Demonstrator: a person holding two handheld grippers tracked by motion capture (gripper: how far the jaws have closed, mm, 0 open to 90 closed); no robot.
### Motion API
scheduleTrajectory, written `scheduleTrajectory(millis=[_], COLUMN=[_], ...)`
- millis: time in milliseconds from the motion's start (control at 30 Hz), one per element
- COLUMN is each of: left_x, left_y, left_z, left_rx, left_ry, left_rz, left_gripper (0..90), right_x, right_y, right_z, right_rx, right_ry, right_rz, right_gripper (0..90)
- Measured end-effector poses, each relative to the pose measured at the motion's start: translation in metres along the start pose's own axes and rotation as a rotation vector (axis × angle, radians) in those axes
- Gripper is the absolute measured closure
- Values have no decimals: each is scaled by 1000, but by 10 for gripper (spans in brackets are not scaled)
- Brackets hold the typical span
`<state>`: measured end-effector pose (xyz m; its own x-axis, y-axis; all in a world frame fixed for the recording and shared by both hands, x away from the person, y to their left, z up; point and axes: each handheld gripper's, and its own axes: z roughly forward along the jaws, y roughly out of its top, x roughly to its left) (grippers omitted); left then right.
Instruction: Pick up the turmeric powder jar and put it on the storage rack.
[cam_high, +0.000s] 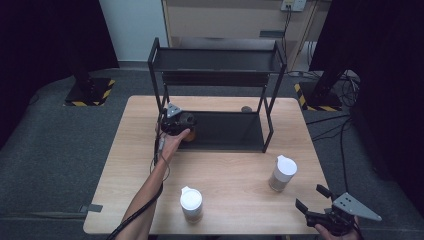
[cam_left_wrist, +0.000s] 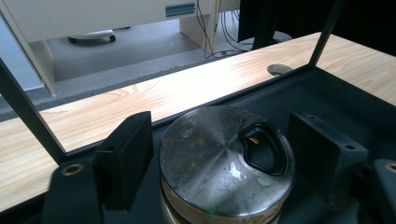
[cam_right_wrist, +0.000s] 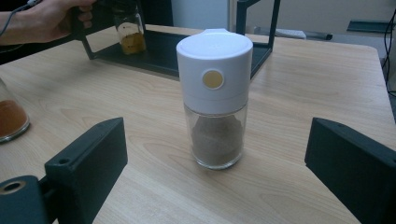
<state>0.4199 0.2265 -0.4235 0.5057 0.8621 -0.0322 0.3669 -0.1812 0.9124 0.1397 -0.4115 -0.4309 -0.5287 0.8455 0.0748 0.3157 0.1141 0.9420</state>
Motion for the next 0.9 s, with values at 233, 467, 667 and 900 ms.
scheduleTrajectory(millis=[233, 467, 667, 900], left_x=[1, -1, 1, 2], left_y=[3, 12, 19, 27], left_z=[-3, -10, -17, -29], left_rx=[-10, -23, -34, -47], left_ry=[-6, -6, -23, -46], left_rz=[-5, 11, 11, 22], left_gripper=[149, 86, 53, 32], right_x=[0, 0, 0, 0], right_y=[0, 0, 0, 0], right_z=[0, 0, 0, 0], right_rx=[0, -2, -2, -1], right_ry=[1, 2, 3, 4], right_rz=[3, 3, 2, 2], right_gripper=[60, 60, 60, 60])
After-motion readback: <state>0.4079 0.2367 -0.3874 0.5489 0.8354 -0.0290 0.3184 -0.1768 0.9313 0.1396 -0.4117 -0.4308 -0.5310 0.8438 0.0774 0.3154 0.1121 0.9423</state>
